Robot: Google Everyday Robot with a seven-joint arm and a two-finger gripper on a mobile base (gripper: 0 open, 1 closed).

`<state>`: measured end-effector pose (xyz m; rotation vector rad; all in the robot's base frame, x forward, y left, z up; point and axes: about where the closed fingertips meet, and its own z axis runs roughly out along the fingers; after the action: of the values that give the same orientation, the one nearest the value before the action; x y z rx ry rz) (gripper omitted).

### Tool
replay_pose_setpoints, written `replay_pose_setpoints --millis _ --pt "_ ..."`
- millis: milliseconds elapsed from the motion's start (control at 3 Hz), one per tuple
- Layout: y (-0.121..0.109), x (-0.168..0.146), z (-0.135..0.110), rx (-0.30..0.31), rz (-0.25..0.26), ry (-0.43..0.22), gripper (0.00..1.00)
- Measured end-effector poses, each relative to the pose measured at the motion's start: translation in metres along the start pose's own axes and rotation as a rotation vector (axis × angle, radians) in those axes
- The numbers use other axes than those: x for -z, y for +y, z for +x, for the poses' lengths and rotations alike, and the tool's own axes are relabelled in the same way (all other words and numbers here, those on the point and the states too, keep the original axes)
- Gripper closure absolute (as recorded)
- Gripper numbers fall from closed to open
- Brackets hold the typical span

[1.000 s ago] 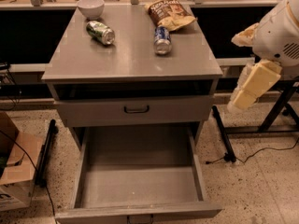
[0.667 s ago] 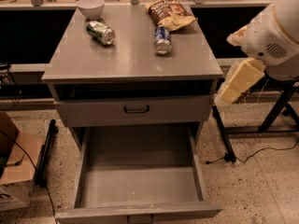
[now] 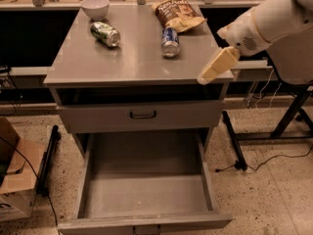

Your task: Place pepsi can into middle drawer

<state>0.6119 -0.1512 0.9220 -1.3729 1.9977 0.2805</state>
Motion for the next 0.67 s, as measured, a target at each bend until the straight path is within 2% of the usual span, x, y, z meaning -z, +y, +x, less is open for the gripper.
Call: replay_pose_setpoints --millis 333,667 --pt "-0.041 -0.044 -0.009 -0.027 -0.018 -0.092 0.0" --pt "-0.071 -0.084 -0.014 -0.054 -0.045 -0.148 0.0"
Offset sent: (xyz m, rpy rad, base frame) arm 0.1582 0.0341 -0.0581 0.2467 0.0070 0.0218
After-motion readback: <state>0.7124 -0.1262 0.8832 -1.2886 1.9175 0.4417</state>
